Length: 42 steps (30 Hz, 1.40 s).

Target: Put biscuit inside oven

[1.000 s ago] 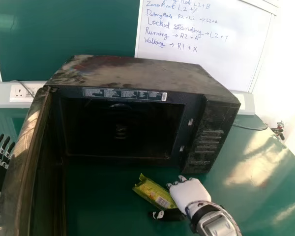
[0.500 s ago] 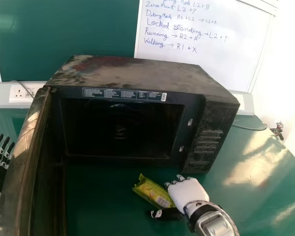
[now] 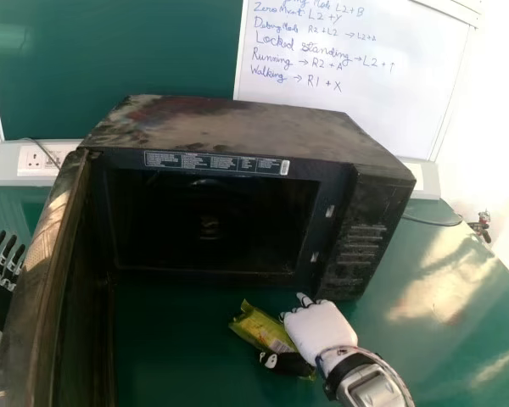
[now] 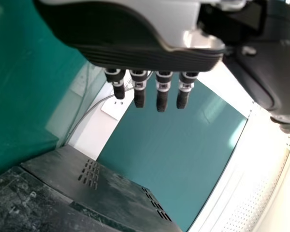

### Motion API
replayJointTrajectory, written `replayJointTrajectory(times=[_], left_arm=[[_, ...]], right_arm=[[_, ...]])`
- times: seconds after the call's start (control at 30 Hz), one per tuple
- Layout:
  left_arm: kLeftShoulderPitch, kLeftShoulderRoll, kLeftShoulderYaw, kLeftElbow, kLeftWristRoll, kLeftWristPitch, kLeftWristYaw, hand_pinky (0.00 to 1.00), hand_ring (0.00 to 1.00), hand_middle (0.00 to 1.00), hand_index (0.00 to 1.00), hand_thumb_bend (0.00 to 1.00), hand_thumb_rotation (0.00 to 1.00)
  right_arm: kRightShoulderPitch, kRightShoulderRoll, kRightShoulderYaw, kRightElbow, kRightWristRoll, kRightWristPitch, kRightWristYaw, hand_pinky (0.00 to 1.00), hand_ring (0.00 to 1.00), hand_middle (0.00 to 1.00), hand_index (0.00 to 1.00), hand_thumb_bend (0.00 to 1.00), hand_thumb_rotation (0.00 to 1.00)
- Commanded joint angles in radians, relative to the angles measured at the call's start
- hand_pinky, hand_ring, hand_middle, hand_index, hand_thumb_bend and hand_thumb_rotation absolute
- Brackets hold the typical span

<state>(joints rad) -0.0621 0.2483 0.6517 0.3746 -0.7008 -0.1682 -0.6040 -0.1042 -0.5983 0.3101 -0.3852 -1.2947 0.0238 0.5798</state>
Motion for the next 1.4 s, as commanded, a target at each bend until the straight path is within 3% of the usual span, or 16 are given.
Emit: replayJointTrajectory(times=[0.0,0.27,0.3,0.33,0.4,0.6,0.8,1.27,1.37], left_arm=[[0.020,-0.027,-0.006,0.017,-0.012,0.011,0.003,0.64,0.74,0.81,0.91,0.08,0.00],[0.015,-0.024,-0.005,0.031,-0.011,0.004,-0.009,0.63,0.74,0.81,0.91,0.08,0.00],[0.016,-0.024,-0.006,0.028,-0.010,0.006,-0.005,0.62,0.74,0.81,0.91,0.08,0.00],[0.016,-0.024,-0.006,0.025,-0.010,0.009,-0.002,0.63,0.74,0.81,0.91,0.08,0.00],[0.016,-0.025,-0.007,0.025,-0.009,0.010,0.001,0.65,0.75,0.82,0.91,0.08,0.00],[0.014,-0.027,-0.006,0.027,-0.011,0.008,0.001,0.60,0.73,0.81,0.91,0.08,0.00],[0.018,-0.030,-0.009,0.016,-0.008,0.011,0.009,0.67,0.75,0.81,0.91,0.08,0.00],[0.013,-0.027,-0.005,0.032,-0.010,0.006,0.002,0.59,0.73,0.81,0.90,0.09,0.00],[0.014,-0.025,-0.006,0.029,-0.009,0.007,0.003,0.64,0.74,0.81,0.91,0.08,0.00]], right_arm=[[0.023,-0.004,0.008,0.020,0.021,-0.011,0.026,0.66,0.63,0.64,0.64,0.80,0.06],[0.014,0.004,0.006,0.018,0.022,0.002,0.044,0.58,0.57,0.59,0.63,0.77,0.04],[0.013,0.004,0.007,0.018,0.019,0.004,0.049,0.58,0.56,0.58,0.55,0.62,0.09],[0.011,0.004,0.008,0.016,0.018,0.007,0.058,0.58,0.55,0.57,0.52,0.57,0.11],[0.008,0.005,0.008,0.015,0.021,0.011,0.070,0.58,0.54,0.50,0.50,0.54,0.02],[0.008,0.010,0.002,0.015,0.024,0.017,0.057,0.60,0.56,0.50,0.48,0.53,0.00],[0.013,0.018,-0.002,0.013,0.012,0.022,0.014,0.60,0.55,0.47,0.51,0.53,0.00],[0.044,0.034,-0.042,-0.021,0.057,0.032,-0.068,0.60,0.55,0.46,0.52,0.53,0.00],[0.051,0.037,-0.051,-0.031,0.057,0.033,-0.091,0.59,0.55,0.46,0.52,0.53,0.00]])
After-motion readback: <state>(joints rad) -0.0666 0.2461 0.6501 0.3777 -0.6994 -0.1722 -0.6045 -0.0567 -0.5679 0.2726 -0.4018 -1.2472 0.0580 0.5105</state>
